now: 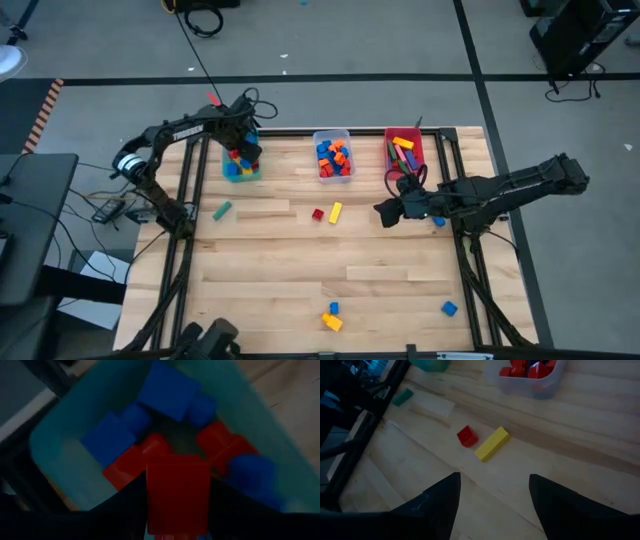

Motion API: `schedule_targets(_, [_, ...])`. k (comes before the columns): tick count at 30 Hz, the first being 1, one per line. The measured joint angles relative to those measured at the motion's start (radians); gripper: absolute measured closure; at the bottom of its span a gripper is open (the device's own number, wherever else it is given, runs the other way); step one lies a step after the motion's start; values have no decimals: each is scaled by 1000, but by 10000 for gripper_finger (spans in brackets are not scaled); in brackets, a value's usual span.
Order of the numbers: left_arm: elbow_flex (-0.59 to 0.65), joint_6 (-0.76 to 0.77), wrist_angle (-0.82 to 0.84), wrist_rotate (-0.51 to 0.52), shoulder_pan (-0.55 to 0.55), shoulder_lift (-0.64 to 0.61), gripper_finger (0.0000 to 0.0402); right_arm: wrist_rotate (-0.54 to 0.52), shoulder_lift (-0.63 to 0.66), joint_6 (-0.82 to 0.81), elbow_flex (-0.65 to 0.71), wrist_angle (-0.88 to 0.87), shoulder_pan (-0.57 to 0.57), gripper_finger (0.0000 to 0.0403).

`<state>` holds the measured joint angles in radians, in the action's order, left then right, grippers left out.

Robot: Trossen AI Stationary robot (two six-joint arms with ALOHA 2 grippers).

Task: Sort blocks by size
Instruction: Put the red 1 stud game piece into the blue bin

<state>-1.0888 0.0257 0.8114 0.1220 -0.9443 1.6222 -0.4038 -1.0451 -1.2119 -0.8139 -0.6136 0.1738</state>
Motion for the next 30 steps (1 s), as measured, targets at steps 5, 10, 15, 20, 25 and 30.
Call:
schedule_targets(5, [0, -21, -22, 4, 2, 14, 235, 0, 0, -22, 0, 0, 0, 153])
schedule_targets(10, [1, -26, -34, 5, 1, 15, 234, 0, 0, -26, 0, 0, 0, 153])
schedule_targets(15, [1, -44, -32, 5, 1, 15, 233, 1, 0, -26, 0, 0, 0, 153])
schedule_targets(20, [1, -43, -24, 5, 1, 15, 215, 2, 0, -28, 0, 0, 0, 153])
schedule_targets(25, [1, -34, -35, 5, 1, 15, 172, 4, 0, -53, 0, 0, 0, 153])
schedule_targets(30, [-9, -51, -60, 7, 1, 15, 132, 4, 0, -50, 0, 0, 0, 153])
